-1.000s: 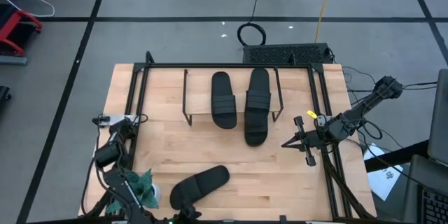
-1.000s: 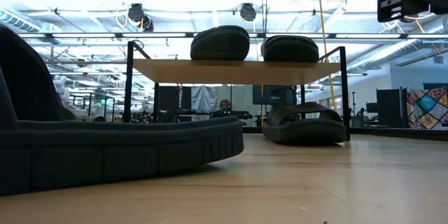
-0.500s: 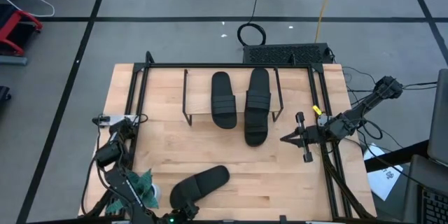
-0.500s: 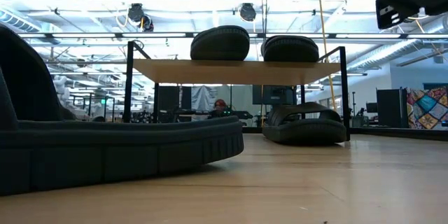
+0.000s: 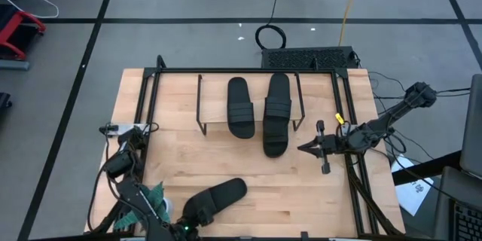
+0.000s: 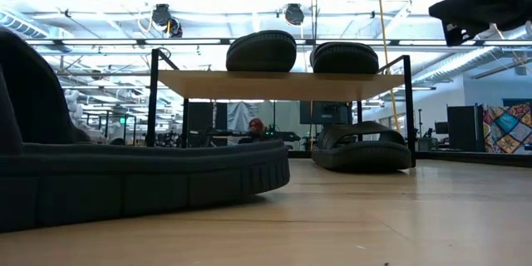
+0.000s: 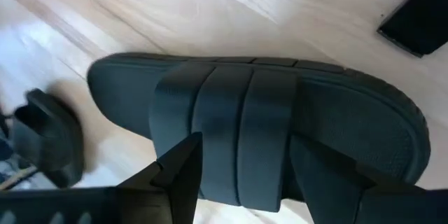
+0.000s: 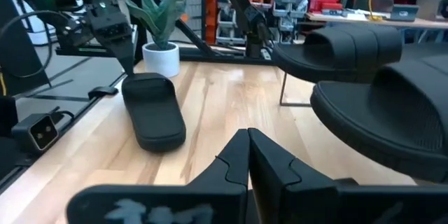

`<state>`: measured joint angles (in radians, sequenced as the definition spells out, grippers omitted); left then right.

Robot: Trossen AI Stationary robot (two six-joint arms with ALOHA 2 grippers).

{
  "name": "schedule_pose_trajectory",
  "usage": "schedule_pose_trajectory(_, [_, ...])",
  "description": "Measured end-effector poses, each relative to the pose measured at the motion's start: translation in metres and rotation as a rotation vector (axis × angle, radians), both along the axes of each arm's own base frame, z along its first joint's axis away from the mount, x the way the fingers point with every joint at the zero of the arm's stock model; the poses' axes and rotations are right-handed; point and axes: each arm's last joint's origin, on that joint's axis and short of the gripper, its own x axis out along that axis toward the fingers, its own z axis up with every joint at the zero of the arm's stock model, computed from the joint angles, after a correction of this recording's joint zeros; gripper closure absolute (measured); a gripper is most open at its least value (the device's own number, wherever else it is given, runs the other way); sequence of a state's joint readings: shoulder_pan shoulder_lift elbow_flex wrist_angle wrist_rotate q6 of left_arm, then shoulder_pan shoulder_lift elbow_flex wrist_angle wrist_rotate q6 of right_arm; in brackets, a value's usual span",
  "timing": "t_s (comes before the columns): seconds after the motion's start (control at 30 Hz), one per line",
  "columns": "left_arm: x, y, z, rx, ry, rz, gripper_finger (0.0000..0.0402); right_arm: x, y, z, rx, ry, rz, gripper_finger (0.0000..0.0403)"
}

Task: Pick and place slides into the shelf
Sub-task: Put the black slide under the shelf

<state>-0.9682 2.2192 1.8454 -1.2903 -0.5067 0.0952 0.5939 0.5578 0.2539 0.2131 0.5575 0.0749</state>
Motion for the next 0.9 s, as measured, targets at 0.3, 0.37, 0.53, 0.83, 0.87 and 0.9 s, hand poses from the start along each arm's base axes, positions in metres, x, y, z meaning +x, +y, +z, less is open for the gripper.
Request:
schedule_pose_trajectory(0.3, [-0.003, -0.003, 0.0, 0.008, -0.009, -0.02, 0.019, 0.002, -0.001, -0.002, 0.044, 0.013, -0.018, 0.0403])
schedule_pose_trajectory(0.37, [-0.005, -0.004, 0.0, -0.01, -0.002, -0.002, 0.019, 0.002, -0.001, -0.002, 0.052, 0.014, -0.02, 0.0403])
schedule_pose_trajectory(0.53, [-0.008, -0.006, 0.0, -0.029, -0.014, 0.028, 0.019, 0.002, -0.001, -0.002, 0.05, 0.013, -0.019, 0.0403])
schedule_pose_trajectory(0.83, [-0.007, -0.001, -0.019, 0.005, -0.07, 0.019, 0.019, 0.002, 0.0, -0.002, 0.055, 0.013, -0.017, 0.0403])
schedule_pose_trajectory(0.87, [-0.008, 0.0, -0.021, 0.017, -0.073, 0.016, 0.019, 0.002, 0.0, -0.002, 0.055, 0.013, -0.017, 0.0403])
schedule_pose_trajectory(0.9, [-0.009, 0.001, -0.023, 0.032, -0.08, 0.015, 0.019, 0.002, 0.0, -0.002, 0.055, 0.013, -0.017, 0.0403])
